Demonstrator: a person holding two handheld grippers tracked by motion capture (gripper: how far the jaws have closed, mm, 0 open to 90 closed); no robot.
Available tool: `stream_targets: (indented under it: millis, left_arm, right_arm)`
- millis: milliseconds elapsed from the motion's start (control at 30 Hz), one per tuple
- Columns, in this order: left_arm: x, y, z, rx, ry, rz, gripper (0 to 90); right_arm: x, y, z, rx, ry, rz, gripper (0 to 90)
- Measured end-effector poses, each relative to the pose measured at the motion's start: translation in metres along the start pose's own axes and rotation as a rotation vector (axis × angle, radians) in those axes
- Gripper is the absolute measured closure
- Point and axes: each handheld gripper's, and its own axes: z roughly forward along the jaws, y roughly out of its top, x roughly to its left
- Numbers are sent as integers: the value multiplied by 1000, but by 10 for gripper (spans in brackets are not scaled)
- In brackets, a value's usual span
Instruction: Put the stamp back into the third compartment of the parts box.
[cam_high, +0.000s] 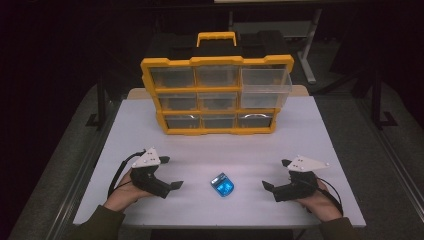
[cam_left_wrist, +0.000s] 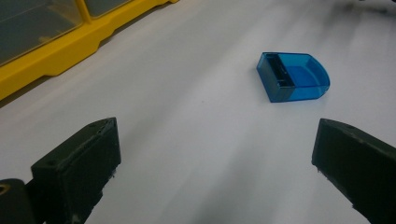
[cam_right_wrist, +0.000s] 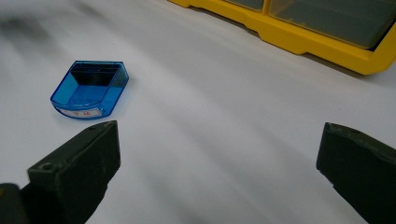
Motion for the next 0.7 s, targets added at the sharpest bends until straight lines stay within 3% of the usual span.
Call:
stream_targets:
  millis: [200,400,667,700]
  left_arm:
    - [-3,5,3,-1,-16,-30,11]
    - [-6,11,8,4,-37,-20,11]
    - [-13,21,15,1,-57,-48,11]
    - [-13,22,15,5,-56,-37,12]
  right_arm:
    - [-2,0,-1,-4,-6,6,0]
    - [-3,0,-2,-2,-9,-5,0]
    - [-3,1,-4,-12,-11,-8,0]
    - [-3,1,-4,-11,-9,-5,0]
